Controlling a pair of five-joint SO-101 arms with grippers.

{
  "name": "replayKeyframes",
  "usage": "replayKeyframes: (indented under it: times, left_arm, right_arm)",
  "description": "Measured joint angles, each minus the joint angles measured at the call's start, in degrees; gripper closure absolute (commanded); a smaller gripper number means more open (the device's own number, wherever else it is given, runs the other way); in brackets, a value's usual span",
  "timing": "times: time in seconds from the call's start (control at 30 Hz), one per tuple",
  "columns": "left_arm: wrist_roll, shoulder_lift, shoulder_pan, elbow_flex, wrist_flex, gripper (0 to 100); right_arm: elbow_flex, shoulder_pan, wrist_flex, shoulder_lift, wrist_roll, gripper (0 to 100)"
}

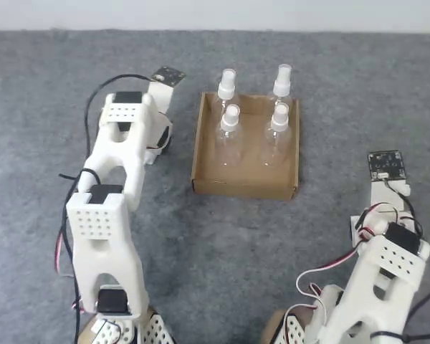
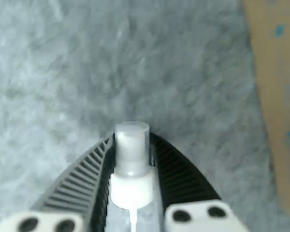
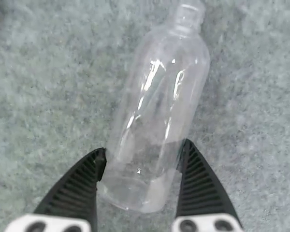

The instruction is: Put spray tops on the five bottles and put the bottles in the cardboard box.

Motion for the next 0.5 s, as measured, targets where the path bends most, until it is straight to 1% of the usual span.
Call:
replayKeyframes:
  times: [0.1, 0.27, 0.43, 0.5]
  left_arm:
    - [1.49, -2.81, -1.58, -0.62, 5.63, 99]
    - [3.08, -16.35, -1.76, -0.35, 12.31, 99]
    - [6.68, -31.74, -2.46, 7.3, 14.51, 99]
    - [7.03, -38.07, -2.11, 11.6, 14.51, 99]
  right_arm:
    - [0.0, 0.0, 0.0, 0.0, -0.18, 99.3]
    - [0.0, 0.0, 0.0, 0.0, 0.62, 99.2]
    - [1.23, 0.7, 1.58, 0.0, 13.98, 98.5]
    - [1.41, 1.23, 2.64, 0.0, 16.26, 92.3]
